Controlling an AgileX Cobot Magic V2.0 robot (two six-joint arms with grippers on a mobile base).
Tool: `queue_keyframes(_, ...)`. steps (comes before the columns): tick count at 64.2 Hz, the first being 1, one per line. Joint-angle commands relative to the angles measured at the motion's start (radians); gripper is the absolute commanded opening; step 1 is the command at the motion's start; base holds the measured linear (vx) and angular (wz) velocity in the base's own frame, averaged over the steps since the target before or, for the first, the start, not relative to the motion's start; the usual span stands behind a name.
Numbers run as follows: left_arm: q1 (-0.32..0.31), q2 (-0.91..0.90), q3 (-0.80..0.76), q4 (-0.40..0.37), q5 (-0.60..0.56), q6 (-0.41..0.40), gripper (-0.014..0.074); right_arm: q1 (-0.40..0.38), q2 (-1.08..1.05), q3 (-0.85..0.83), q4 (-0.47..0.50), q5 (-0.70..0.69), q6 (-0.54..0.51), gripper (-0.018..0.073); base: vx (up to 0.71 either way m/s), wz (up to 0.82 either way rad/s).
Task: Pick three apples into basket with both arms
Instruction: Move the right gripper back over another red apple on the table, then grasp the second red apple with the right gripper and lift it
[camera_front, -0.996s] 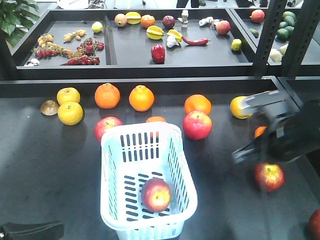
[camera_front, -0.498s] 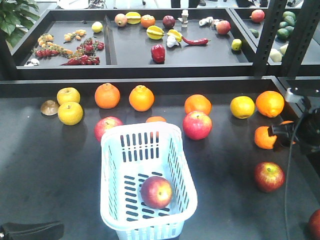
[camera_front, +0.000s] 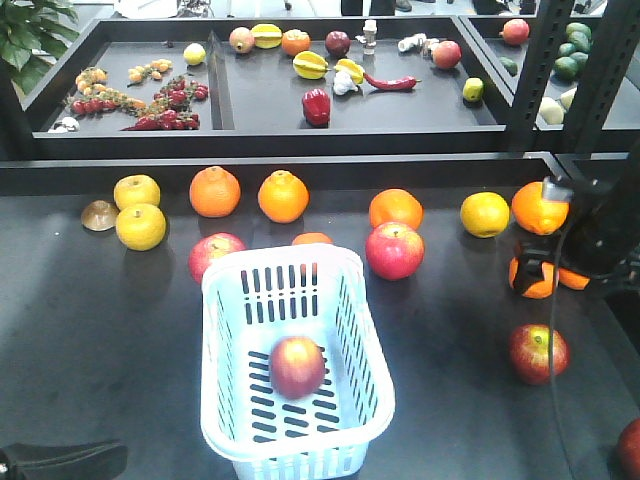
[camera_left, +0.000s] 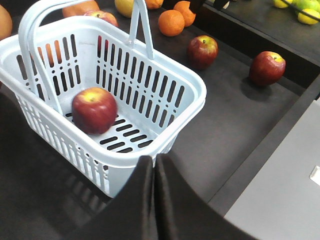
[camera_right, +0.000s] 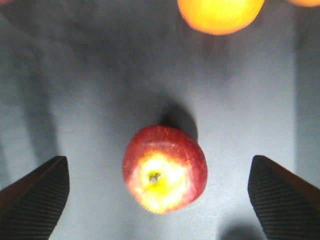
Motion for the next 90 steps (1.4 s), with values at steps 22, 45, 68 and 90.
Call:
queue_keyframes(22,-0.003,0.004,-0.024,-0.046,-0.030,-0.005,-0.0006,-0.003,0.076,-0.028,0.000,-0.008,-0.014,0.0676,0.00,0.00)
queue_keyframes(45,-0.003,0.004,-0.024,-0.046,-0.030,-0.005,-0.0006,-0.003,0.141,-0.027,0.000,0.030,-0.014,0.0658,0.00,0.00)
queue_keyframes(68,-0.003,0.004,-0.024,-0.046,-0.030,-0.005,-0.0006,-0.003,0.145,-0.027,0.007,0.081,-0.033,0.0440,0.00,0.00)
queue_keyframes(90,-0.003,0.004,-0.024,-0.046,-0.030,-0.005,-0.0006,-0.004,0.014,-0.027,0.082,0.197,-0.149,0.0034,0.00,0.00)
